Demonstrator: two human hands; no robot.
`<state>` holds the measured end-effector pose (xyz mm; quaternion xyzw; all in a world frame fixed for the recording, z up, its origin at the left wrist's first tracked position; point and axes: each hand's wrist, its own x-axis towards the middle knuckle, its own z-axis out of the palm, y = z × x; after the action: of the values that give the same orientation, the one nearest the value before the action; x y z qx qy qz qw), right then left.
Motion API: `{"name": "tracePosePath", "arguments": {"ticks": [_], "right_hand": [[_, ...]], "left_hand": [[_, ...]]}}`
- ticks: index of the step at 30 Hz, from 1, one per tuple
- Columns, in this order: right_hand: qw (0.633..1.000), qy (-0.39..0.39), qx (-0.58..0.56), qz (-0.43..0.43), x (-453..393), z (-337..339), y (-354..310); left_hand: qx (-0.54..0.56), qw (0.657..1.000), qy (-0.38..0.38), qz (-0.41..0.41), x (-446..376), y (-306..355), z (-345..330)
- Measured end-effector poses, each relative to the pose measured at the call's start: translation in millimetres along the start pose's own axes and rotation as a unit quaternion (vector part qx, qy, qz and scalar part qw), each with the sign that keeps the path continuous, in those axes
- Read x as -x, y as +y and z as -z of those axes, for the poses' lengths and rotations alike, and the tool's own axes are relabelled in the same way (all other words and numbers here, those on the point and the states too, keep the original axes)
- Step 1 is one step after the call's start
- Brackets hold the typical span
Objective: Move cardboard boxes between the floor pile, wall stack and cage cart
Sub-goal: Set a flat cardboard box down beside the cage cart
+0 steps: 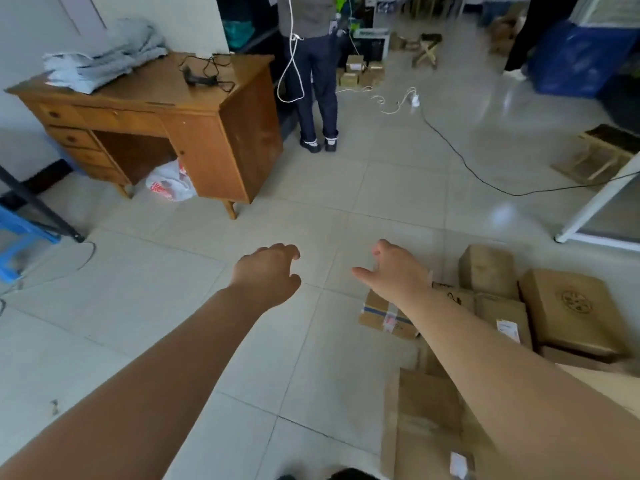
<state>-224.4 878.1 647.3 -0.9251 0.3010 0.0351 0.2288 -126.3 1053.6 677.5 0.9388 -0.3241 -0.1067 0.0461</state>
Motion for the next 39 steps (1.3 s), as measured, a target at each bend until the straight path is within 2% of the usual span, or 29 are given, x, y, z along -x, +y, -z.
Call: {"name": "tracePosePath", "arguments": {"ticks": [6,10,14,22,25,28,34,39], "right_hand": [[0.990,0.041,-0.032,-0.128,-96.5,10.1,-4.9],[0.982,0.049,-0.045,-0.179,-183.6,20.3,6.7],[0.970,0.055,-0.070,-0.225,-271.0,44.9,23.5],[0.926,0.117,-0.109,-0.343,-408.8,102.4,66.2],[0.892,0.139,-0.137,-0.408,-458.1,109.4,89.2],[0.840,0.165,-0.188,-0.481,-501.2,109.7,109.9],[0.760,0.181,-0.252,-0.572,-539.6,112.2,141.4],[0.675,0.208,-0.291,-0.646,-564.5,105.4,215.9]], "left_hand": [[-0.013,0.993,-0.045,-0.104,-142.7,-9.4,17.5],[-0.023,0.986,-0.056,-0.155,-250.1,1.2,21.1],[-0.019,0.978,-0.065,-0.200,-356.0,26.6,43.1],[-0.026,0.949,-0.090,-0.301,-553.3,95.1,68.0],[-0.043,0.927,-0.104,-0.357,-626.2,127.5,64.8],[-0.069,0.897,-0.123,-0.419,-697.3,165.5,59.4],[-0.124,0.828,-0.177,-0.517,-775.9,250.3,38.9],[-0.158,0.765,-0.202,-0.591,-818.0,353.5,-13.8]]}}
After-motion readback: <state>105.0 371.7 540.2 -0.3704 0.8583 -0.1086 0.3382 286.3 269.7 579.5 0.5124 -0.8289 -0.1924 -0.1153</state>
